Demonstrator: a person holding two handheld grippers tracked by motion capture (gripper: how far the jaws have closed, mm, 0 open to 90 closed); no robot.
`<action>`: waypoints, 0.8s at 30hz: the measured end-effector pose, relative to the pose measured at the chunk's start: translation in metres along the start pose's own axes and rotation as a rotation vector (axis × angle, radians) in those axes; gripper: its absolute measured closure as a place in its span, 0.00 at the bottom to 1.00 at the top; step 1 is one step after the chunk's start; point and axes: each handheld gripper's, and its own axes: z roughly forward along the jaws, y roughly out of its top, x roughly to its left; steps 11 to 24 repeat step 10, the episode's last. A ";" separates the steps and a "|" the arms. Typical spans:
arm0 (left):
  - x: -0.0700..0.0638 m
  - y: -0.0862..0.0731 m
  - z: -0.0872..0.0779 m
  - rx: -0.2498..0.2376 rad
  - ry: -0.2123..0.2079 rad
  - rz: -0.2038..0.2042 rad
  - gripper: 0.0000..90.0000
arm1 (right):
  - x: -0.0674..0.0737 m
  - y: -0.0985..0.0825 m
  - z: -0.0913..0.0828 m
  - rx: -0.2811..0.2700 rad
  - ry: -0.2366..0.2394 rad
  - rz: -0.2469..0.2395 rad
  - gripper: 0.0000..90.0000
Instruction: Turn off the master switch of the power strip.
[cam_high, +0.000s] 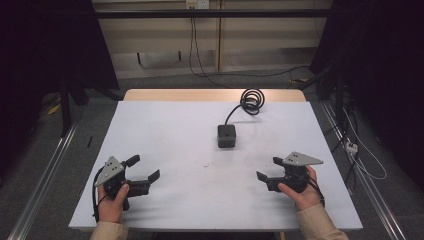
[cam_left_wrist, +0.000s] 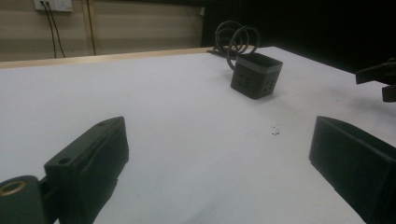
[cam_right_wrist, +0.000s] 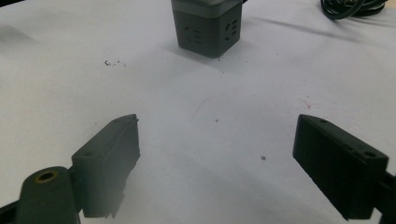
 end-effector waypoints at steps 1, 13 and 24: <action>0.000 0.000 0.000 0.000 0.000 0.000 0.05 | 0.000 -0.001 -0.001 0.004 -0.002 -0.003 0.16; 0.001 0.000 0.001 0.005 0.002 0.000 0.05 | -0.004 -0.007 -0.004 0.021 -0.019 0.007 0.14; 0.001 0.000 0.001 0.005 0.002 0.000 0.05 | -0.004 -0.007 -0.004 0.021 -0.019 0.007 0.14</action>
